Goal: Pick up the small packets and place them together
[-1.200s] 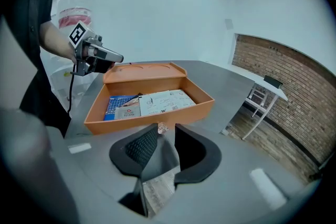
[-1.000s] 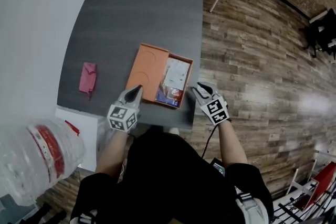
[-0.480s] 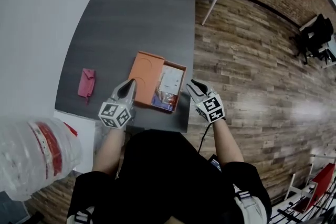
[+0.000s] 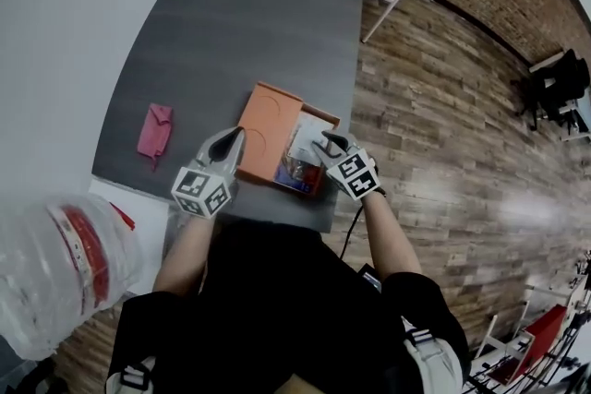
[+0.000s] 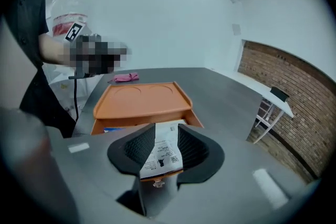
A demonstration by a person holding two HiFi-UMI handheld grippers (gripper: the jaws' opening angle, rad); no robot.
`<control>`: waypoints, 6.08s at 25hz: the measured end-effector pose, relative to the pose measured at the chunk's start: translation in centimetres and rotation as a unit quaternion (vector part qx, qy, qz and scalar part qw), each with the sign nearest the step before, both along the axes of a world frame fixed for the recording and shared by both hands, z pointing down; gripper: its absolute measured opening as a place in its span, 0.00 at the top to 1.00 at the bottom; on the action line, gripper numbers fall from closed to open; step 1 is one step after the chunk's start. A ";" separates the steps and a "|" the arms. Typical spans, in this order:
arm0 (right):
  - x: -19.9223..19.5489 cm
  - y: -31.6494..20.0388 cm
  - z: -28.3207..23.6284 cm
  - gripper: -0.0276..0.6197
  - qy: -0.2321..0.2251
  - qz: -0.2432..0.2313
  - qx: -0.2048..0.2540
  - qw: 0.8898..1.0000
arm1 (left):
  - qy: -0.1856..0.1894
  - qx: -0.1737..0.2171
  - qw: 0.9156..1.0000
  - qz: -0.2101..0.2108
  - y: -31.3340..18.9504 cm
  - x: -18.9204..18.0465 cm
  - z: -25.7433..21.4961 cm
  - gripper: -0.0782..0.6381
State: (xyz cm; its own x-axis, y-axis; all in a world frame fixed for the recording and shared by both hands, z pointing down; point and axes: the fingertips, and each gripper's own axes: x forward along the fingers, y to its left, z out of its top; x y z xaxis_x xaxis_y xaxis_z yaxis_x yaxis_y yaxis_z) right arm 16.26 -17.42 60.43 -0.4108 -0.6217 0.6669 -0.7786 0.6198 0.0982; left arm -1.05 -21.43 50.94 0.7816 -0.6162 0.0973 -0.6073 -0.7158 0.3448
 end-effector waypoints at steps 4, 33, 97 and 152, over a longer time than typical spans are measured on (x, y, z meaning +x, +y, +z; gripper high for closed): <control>-1.5 -0.2 2.6 0.71 0.051 -0.045 -0.047 0.997 | -0.016 -0.008 1.000 0.007 0.6 -0.7 1.2 0.89; -2.1 0.8 8.1 0.61 0.183 -0.127 -0.195 0.955 | -0.061 -0.028 0.996 0.064 1.0 0.5 4.1 0.89; -10.5 -12.2 1.1 0.59 0.061 -0.160 -0.078 0.982 | -0.084 -0.035 0.993 -0.072 0.1 -7.1 4.4 0.89; -4.7 7.9 9.4 0.47 0.224 -0.228 -0.284 0.904 | -0.065 -0.050 0.997 0.009 4.9 0.8 5.0 0.89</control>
